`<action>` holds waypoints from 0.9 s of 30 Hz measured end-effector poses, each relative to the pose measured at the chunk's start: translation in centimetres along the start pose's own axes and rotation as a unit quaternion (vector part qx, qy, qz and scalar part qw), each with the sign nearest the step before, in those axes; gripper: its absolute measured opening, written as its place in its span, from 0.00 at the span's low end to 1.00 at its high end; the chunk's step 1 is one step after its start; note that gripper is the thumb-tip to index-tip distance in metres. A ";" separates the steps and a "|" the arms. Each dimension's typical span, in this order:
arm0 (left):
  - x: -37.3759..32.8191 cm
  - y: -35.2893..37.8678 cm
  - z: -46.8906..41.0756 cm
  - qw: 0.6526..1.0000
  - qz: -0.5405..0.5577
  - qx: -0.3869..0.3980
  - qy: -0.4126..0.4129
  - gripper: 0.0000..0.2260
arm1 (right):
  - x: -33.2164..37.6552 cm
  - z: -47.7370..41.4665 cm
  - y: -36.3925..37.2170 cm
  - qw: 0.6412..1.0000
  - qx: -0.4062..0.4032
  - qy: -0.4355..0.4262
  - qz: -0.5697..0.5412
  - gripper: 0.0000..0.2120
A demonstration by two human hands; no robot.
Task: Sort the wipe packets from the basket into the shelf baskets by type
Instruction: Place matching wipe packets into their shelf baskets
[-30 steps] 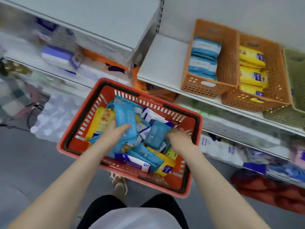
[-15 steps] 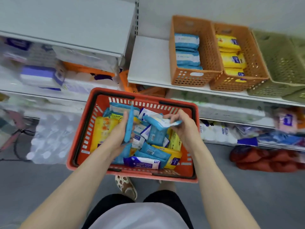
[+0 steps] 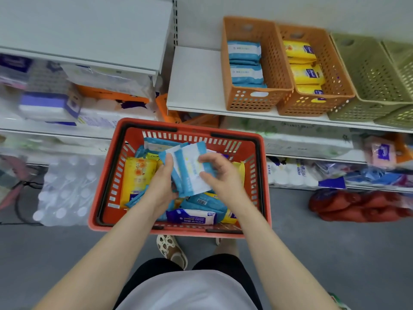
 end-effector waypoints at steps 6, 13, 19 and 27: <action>0.7 -3.4 -0.9 0.994 -0.045 -0.088 0.050 0.08 | -3.6 -2.1 0.1 0.986 -0.109 0.102 0.079 0.16; 0.0 -6.4 -0.6 0.991 -0.016 -0.103 0.080 0.17 | -10.2 -6.4 -0.1 0.906 -0.056 0.376 0.184 0.27; -0.6 -8.6 -0.4 0.991 -0.004 -0.121 0.060 0.16 | -7.4 -5.1 0.4 0.937 -0.115 0.276 0.180 0.17; -2.1 -5.7 0.4 0.998 0.059 0.012 -0.018 0.18 | 1.7 -1.2 4.4 0.980 0.053 -0.109 0.157 0.21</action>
Point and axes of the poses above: each hand's wrist, its own z-axis away from the middle knuckle, its own y-axis out of the palm, x = y × z, the point moved 2 cm from there along -z, towards the middle knuckle, and after that the axes turned 9 degrees about -x, right-handed, at the moved point
